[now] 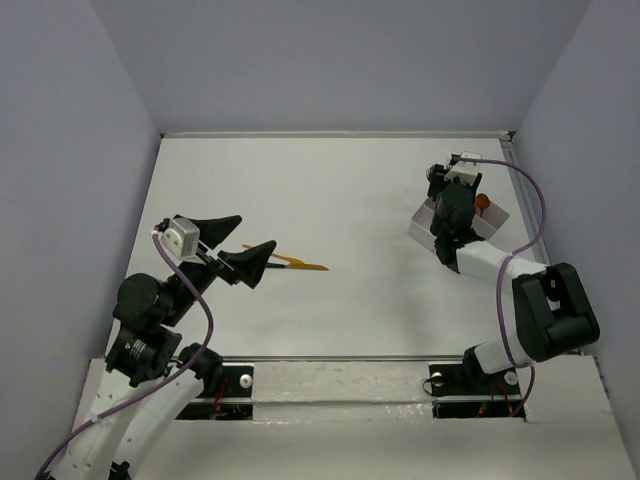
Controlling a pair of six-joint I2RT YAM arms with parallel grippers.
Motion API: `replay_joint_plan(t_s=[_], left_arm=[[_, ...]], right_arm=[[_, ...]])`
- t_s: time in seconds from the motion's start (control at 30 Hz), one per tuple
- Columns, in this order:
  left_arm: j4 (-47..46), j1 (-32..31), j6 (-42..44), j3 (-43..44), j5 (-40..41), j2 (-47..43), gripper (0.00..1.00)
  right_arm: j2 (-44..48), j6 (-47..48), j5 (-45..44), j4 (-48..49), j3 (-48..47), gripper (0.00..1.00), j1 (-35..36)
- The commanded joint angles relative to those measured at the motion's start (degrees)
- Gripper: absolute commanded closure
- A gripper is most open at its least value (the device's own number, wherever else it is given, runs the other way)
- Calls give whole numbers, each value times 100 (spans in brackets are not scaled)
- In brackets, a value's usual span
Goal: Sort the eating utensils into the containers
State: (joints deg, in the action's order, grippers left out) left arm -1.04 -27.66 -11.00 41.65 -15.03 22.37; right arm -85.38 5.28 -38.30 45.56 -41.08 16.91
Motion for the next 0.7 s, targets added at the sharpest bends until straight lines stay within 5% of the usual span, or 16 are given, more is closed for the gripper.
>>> replay_joint_plan(t_s=[0.0,0.17,0.33,0.53,0.67], left_arm=[[-309,-20,-25,-43,-44,31,1],[-301,-20,-16,-52,-9,57,1],[-274,-20,11,-43,61,127,1],[-256,-20,19,-43,158,136,1],[-248,41,19,-34,114,215,1]], right_arm=[[619,-1098,735,-1855,-505,39,381],[752,-1775,2597,-2947,-874,46,1129],[-152,-1697,3952,-3632,-1577,51,2008],[-1120,-1828,4436,-3932,-2491,59,2703],[-1954,-1566,4298,-4291,-3247,56,3055]])
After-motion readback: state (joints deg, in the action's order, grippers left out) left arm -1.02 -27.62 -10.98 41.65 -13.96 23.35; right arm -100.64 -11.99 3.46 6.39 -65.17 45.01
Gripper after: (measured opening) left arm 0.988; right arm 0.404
